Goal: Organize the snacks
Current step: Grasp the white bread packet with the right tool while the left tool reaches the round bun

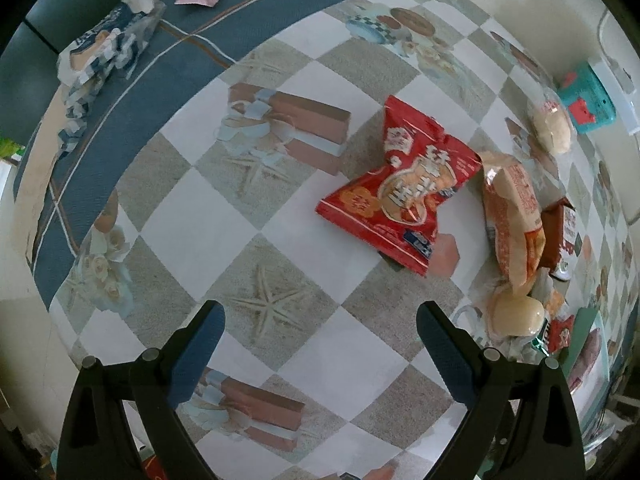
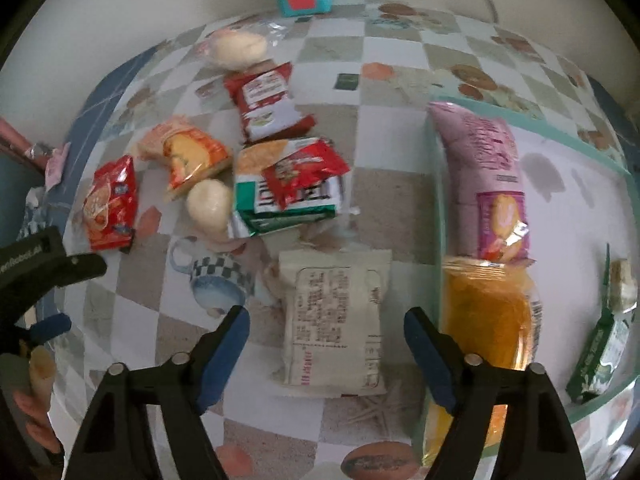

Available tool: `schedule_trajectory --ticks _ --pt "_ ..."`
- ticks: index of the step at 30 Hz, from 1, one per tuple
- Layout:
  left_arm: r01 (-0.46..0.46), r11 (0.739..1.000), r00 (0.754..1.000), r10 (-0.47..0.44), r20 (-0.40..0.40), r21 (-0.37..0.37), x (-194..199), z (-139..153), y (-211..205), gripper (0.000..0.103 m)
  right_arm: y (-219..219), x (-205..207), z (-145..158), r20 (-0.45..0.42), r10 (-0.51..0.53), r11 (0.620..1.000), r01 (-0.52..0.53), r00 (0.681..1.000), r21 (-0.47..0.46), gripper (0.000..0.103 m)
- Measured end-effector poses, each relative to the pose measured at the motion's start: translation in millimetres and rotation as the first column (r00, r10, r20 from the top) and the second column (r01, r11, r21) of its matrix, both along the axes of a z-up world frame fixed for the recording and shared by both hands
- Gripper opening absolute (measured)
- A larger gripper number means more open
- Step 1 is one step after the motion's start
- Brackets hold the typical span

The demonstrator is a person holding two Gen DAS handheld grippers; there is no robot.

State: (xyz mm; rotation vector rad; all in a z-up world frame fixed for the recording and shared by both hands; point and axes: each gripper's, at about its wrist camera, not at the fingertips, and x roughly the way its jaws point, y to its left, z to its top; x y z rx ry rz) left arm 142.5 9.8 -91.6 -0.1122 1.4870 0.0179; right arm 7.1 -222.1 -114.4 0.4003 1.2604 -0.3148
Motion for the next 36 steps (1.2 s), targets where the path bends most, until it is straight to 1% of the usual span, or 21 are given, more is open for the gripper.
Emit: schedule_trajectory --ticks 4,7,8,11,14,19,23,28,29,31,32,33,35,36 --pt "0.029 1.000 1.000 -0.029 0.005 -0.008 -2 0 -7 0.097 8 4 -4 -0.004 0.037 0.999 -0.037 0.999 0.011 0.071" --pt "0.052 0.999 0.999 -0.052 0.006 -0.017 -3 0 -12 0.097 5 5 -8 -0.027 0.014 1.000 -0.015 1.000 -0.022 0.069" --pt "0.057 0.998 0.998 -0.057 0.006 -0.021 -4 0 -13 0.097 3 4 -9 -0.036 0.010 0.999 -0.011 0.999 -0.035 0.067" --pt "0.079 0.996 0.997 -0.079 0.008 -0.033 -4 0 -18 0.097 0 3 -13 -0.047 0.008 1.000 -0.009 0.999 -0.030 0.061" --pt "0.108 0.993 0.994 -0.108 0.006 -0.042 -6 0 -27 0.097 2 4 -11 -0.046 0.017 0.999 -0.019 0.999 -0.043 0.055" --pt "0.158 0.986 0.987 -0.157 0.022 -0.056 -11 6 -50 0.097 -8 2 -10 -0.045 -0.016 0.999 0.014 0.999 -0.045 0.055" --pt "0.205 0.973 0.979 -0.201 0.041 -0.110 -14 12 -74 0.097 -15 -4 -8 -0.045 -0.018 0.999 0.016 0.999 -0.038 0.055" --pt "0.260 0.954 0.965 -0.253 0.065 -0.149 -16 12 -105 0.096 -26 -7 -10 -0.042 -0.015 1.000 0.014 0.999 -0.024 0.055" --pt "0.267 0.951 0.963 -0.259 0.069 -0.158 -16 12 -109 0.094 -26 -11 -9 -0.041 -0.014 1.000 0.013 0.999 -0.023 0.055" --pt "0.283 0.944 0.958 -0.273 0.084 -0.168 -16 13 -124 0.092 -25 -4 -16 -0.041 -0.013 1.000 0.012 0.999 -0.023 0.055" --pt "0.288 0.943 0.957 -0.277 0.090 -0.167 -16 14 -127 0.087 -22 -2 -19 -0.041 -0.012 1.000 0.011 0.999 -0.025 0.055" --pt "0.295 0.942 0.955 -0.282 0.096 -0.162 -17 15 -136 0.076 -22 -2 -19 -0.041 -0.009 1.000 0.008 0.999 -0.027 0.055" --pt "0.303 0.940 0.952 -0.289 0.101 -0.158 -16 16 -149 0.068 -21 -4 -18 -0.041 -0.007 1.000 0.006 0.999 -0.028 0.055" --pt "0.306 0.939 0.951 -0.293 0.101 -0.158 -16 16 -152 0.068 -21 -4 -18 -0.041 -0.006 1.000 0.005 0.999 -0.027 0.055"
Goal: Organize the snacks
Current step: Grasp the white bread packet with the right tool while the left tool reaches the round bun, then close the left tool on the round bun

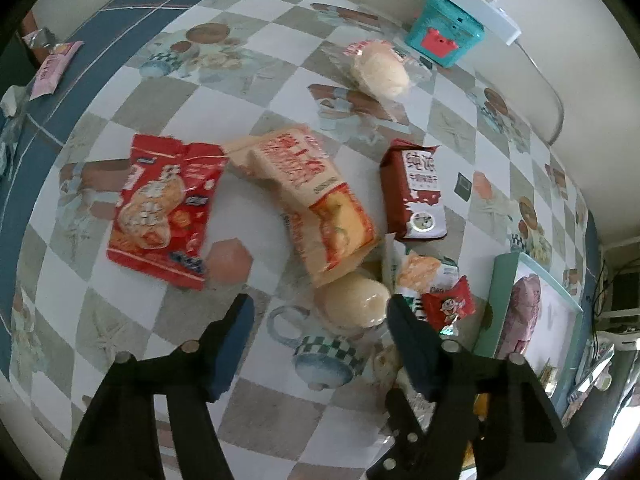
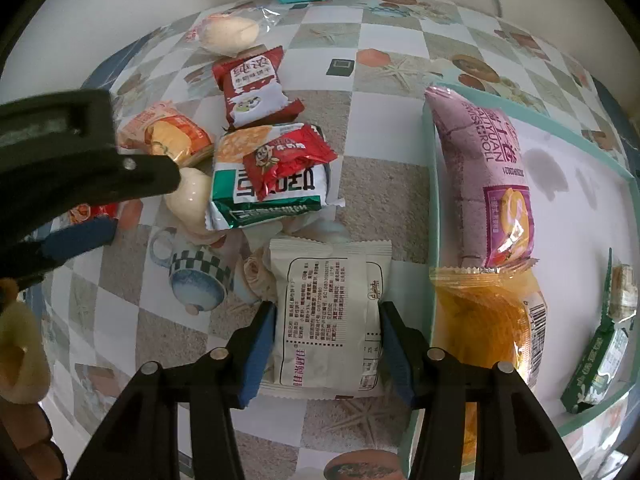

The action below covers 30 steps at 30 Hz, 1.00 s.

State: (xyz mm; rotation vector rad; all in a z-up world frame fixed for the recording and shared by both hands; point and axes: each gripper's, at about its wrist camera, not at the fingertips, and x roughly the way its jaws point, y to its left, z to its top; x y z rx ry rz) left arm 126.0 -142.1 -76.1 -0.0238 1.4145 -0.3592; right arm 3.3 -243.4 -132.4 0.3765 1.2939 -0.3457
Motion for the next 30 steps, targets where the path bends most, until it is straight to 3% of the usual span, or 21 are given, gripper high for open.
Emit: schedule_trajectory --ticks 5,11,18,23,30 --pt "0.011 1.000 1.000 -0.011 0.003 -0.003 -2 -9 -16 0.062 2 -2 1 0.003 0.005 1.000 -0.005 1.000 0.003 0.055" --pt "-0.006 1.000 1.000 0.007 -0.019 0.028 1 -17 -16 0.033 1 -5 2 0.007 0.009 1.000 -0.009 1.000 0.009 0.055" --pt "-0.027 0.998 0.998 0.030 -0.051 0.054 8 -18 6 0.033 0 -5 4 0.006 0.009 1.000 -0.009 1.000 0.007 0.055" --pt "-0.011 0.995 0.999 0.014 -0.030 0.095 10 -25 -4 0.034 4 -4 5 -0.001 0.002 1.000 -0.002 1.000 -0.005 0.054" --pt "-0.020 0.996 0.999 0.023 -0.032 0.086 8 -16 3 0.033 -1 -6 29 0.065 -0.020 1.000 0.021 0.998 -0.009 0.054"
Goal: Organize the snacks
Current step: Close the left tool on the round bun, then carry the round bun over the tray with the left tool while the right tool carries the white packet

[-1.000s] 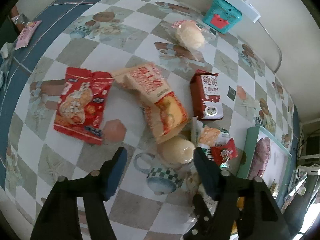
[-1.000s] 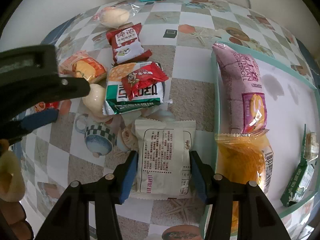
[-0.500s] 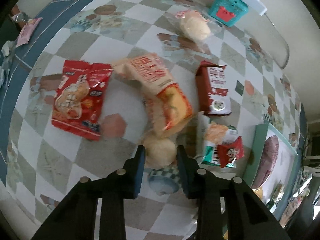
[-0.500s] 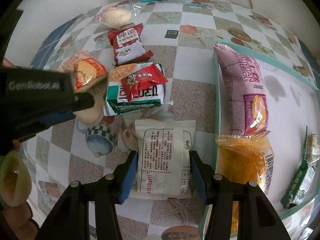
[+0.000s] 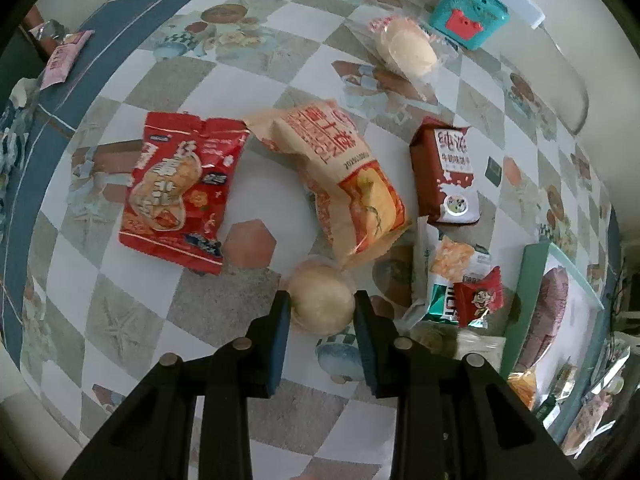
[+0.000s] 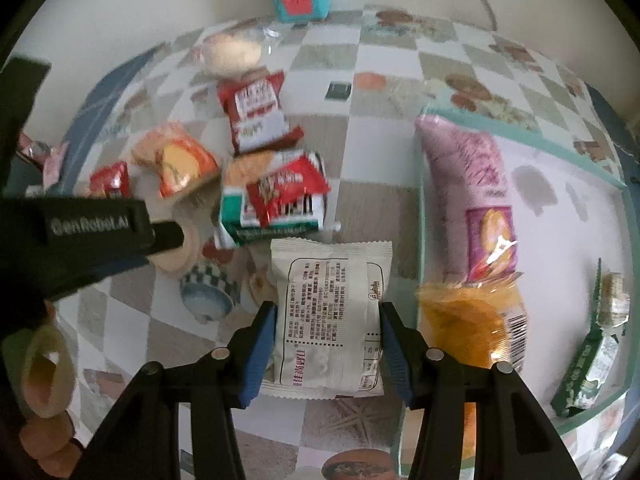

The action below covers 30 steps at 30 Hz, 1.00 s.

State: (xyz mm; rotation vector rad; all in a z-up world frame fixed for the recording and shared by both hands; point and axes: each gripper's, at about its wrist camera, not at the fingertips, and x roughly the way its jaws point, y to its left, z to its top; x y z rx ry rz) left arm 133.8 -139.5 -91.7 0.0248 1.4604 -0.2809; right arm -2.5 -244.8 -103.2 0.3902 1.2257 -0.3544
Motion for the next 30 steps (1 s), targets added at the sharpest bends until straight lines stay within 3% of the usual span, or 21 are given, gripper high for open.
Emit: schedule_trajectory --ticks 10,16,21,24,30 --pt "0.017 0.997 0.990 -0.007 0.143 -0.072 -11 69 6 0.033 -21 -12 41 0.074 -0.072 0.997 0.071 0.995 0.009 0.054" --pt "0.056 0.993 0.976 -0.032 0.216 -0.107 -23 108 6 0.033 -60 -31 53 0.083 -0.181 0.984 0.180 0.980 0.012 0.054" --pt "0.103 0.990 0.976 -0.081 0.203 -0.098 -37 104 -16 0.033 -106 -58 46 0.057 -0.314 0.949 0.315 0.948 0.006 0.054" --pt "0.148 0.980 0.978 -0.125 0.168 -0.131 -47 98 -37 0.033 -132 -77 39 0.040 -0.385 0.923 0.385 0.922 0.007 0.054" --pt "0.280 0.951 0.950 -0.256 0.177 -0.132 -83 98 -94 0.033 -175 -112 36 0.042 -0.490 0.872 0.489 0.871 0.015 0.054"
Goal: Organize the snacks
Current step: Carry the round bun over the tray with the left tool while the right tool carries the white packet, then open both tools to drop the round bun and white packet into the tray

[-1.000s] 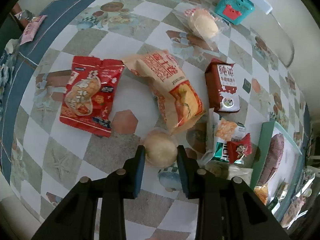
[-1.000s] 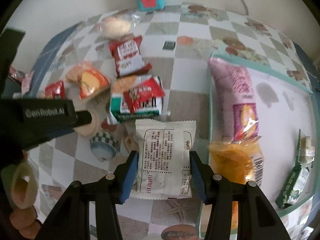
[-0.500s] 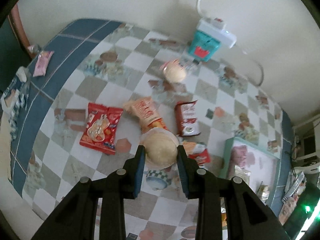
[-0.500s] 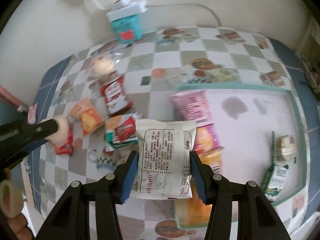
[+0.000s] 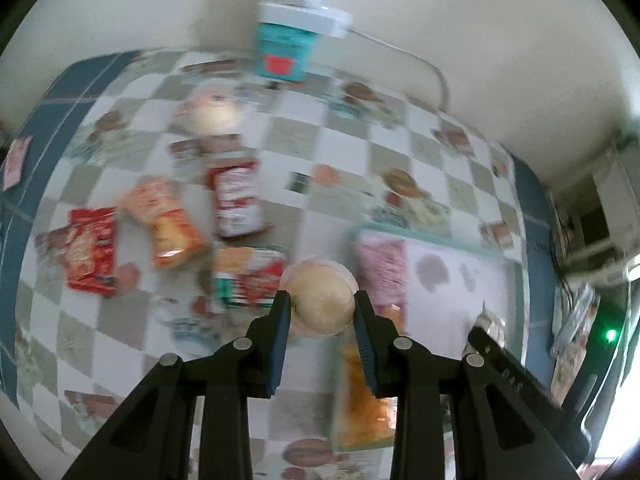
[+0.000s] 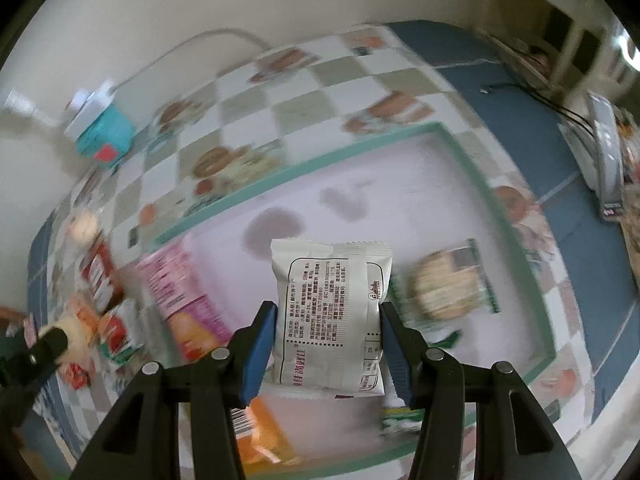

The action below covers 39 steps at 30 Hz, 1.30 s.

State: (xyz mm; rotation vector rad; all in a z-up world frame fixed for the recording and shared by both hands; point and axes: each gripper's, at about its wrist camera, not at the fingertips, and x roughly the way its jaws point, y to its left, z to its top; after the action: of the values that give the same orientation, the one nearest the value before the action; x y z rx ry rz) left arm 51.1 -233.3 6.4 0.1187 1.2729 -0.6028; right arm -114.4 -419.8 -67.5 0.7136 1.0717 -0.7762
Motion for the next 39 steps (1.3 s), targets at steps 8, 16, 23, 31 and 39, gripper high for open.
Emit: schedule_trajectory --ticks 8,16,23,31,39 --pt "0.166 0.986 0.985 -0.167 -0.040 -0.012 -52 -15 -66 0.033 -31 -24 -11 -0.019 -0.078 0.997 0.077 0.997 -0.012 0.054" --pt "0.233 0.972 0.970 -0.233 -0.067 0.000 -76 -30 -93 0.034 -42 -33 -11 0.016 -0.114 0.993 0.114 0.993 -0.009 0.056" --pt "0.199 0.980 0.978 -0.200 -0.053 -0.016 -64 -20 -82 0.049 -39 -32 -6 0.018 -0.117 0.993 0.117 0.993 -0.009 0.071" --pt "0.059 0.997 0.998 -0.060 0.014 0.040 -29 -5 -41 0.081 -18 -17 9 0.015 -0.075 0.996 0.076 0.997 -0.050 0.103" --pt "-0.184 0.975 0.982 0.176 0.070 0.126 20 -10 42 0.091 19 8 30 0.027 0.028 0.996 -0.025 0.999 -0.091 0.103"
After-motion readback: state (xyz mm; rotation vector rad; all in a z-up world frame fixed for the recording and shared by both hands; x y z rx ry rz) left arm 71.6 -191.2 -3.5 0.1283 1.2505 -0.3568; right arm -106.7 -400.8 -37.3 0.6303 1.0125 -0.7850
